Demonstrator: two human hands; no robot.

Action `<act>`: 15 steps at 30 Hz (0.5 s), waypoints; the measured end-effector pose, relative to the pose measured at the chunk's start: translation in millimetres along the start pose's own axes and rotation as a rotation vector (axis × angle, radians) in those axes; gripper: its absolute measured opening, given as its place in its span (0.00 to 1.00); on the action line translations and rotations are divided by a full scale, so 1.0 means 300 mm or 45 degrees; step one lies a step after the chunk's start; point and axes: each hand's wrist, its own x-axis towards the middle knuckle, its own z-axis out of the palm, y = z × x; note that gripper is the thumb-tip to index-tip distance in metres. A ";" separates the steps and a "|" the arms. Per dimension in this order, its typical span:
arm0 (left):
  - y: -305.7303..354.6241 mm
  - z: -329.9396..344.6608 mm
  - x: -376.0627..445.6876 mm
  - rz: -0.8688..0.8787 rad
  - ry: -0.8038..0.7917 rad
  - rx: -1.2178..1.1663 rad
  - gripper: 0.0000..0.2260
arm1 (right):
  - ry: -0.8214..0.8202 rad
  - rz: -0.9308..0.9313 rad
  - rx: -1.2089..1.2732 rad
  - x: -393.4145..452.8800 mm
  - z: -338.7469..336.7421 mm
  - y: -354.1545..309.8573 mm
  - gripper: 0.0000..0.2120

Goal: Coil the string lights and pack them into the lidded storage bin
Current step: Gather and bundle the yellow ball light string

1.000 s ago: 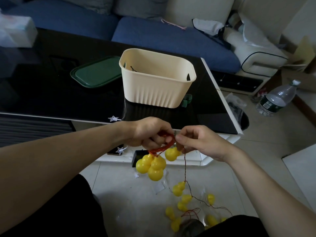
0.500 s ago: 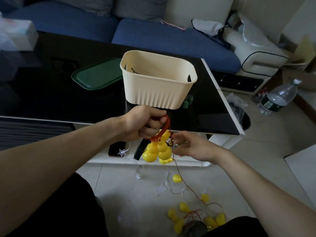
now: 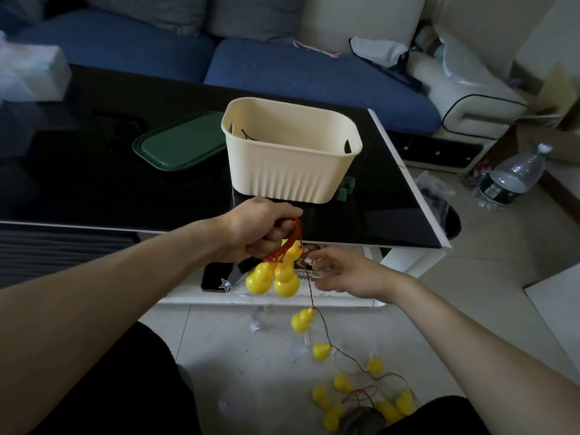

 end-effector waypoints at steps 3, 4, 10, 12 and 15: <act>0.000 0.005 -0.003 -0.001 -0.025 0.018 0.21 | -0.035 -0.089 -0.025 0.013 0.034 -0.019 0.08; 0.000 0.007 -0.004 -0.001 -0.031 0.021 0.21 | -0.015 -0.094 -0.048 0.014 0.045 -0.031 0.01; -0.003 -0.001 0.002 0.012 0.110 0.014 0.21 | -0.038 -0.029 0.055 0.005 0.021 -0.029 0.10; -0.004 -0.008 0.004 0.014 0.213 -0.001 0.20 | 0.004 -0.006 0.067 -0.003 -0.001 -0.018 0.13; -0.005 -0.026 0.011 0.018 0.361 -0.044 0.18 | 0.033 0.060 0.117 -0.018 -0.035 0.007 0.19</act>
